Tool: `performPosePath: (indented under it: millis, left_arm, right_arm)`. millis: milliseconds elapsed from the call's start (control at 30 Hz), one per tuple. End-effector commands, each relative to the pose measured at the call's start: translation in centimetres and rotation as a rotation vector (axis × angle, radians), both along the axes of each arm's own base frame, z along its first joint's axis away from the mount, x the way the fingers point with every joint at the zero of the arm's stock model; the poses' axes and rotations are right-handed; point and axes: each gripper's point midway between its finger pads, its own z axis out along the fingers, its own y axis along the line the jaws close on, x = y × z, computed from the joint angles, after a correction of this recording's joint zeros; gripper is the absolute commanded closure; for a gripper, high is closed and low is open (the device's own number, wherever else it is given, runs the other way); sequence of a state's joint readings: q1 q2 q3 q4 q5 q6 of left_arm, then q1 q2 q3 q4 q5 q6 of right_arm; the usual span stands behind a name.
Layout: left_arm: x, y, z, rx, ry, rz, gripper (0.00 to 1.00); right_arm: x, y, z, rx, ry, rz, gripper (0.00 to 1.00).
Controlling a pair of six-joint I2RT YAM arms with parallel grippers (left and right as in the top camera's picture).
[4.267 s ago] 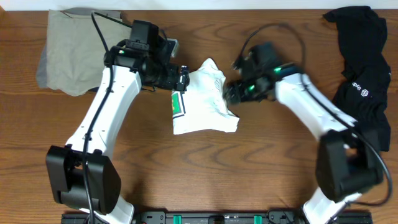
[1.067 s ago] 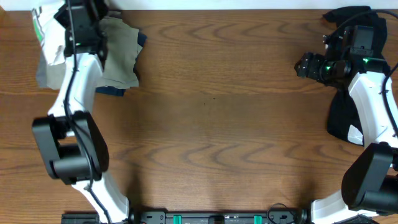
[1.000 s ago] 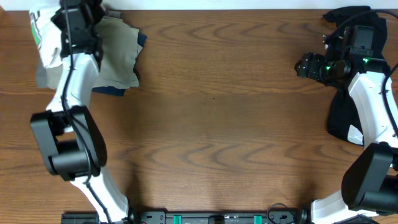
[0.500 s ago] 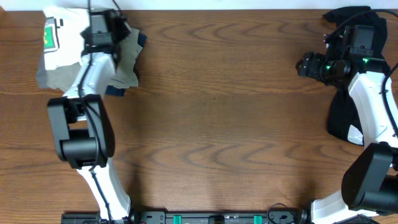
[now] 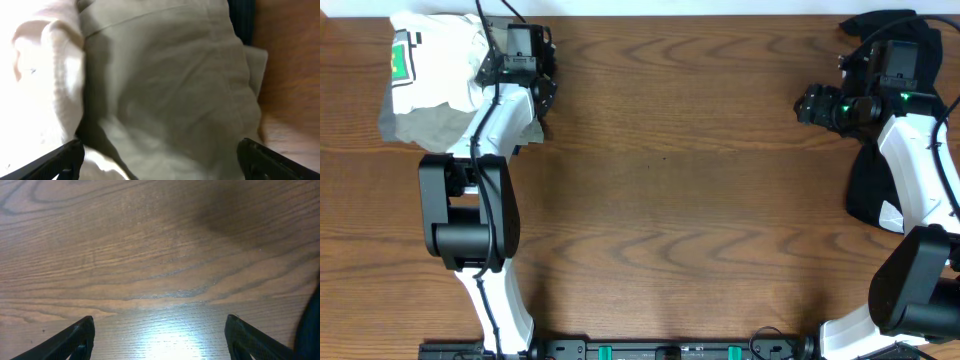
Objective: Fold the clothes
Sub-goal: 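Lower the T-shirt onto the grey stack and open the left gripper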
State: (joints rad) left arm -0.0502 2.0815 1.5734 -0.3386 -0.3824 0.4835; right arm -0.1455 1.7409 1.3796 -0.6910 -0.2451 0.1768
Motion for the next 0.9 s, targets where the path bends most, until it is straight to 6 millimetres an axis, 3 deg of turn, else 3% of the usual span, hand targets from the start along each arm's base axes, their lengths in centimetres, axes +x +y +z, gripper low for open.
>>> performPosePath:
  millis: [0, 100, 200, 333, 400, 467, 600, 867]
  left_arm:
    - [0.9, -0.1, 9.1, -0.173, -0.286, 0.165, 0.02]
    - [0.1, 1.1, 13.6, -0.236, -0.411, 0.234, 0.02]
    - [-0.7, 3.6, 16.5, -0.269, -0.503, 0.304, 0.02]
    - [-1.0, 8.5, 16.7, -0.308, -0.583, 0.443, 0.02]
    - [-1.2, 11.0, 15.5, -0.344, -0.593, 0.520, 0.02]
    - [-0.9, 12.2, 13.1, -0.416, -0.551, 0.529, 0.02]
    - [-0.7, 12.8, 7.2, -0.508, -0.406, 0.530, 0.02]
    - [-2.6, 12.4, -4.6, -0.500, -0.120, 0.616, 0.02]
  right_arm:
    - [0.0, 0.3, -0.4, 0.001, 0.011, -0.002, 0.19]
    - [0.0, 0.3, -0.4, 0.001, 0.011, -0.002, 0.19]
    - [0.0, 0.3, -0.5, 0.001, 0.013, -0.001, 0.19]
    - [0.0, 0.6, -0.6, 0.001, 0.015, 0.005, 0.19]
    - [0.0, 0.9, -0.6, 0.001, 0.016, 0.012, 0.19]
    - [0.1, 1.1, -0.6, 0.000, 0.015, 0.017, 0.19]
    - [0.3, 1.2, -0.5, -0.003, 0.005, 0.019, 0.19]
    - [0.3, 1.3, -0.5, -0.003, 0.002, 0.022, 0.19]
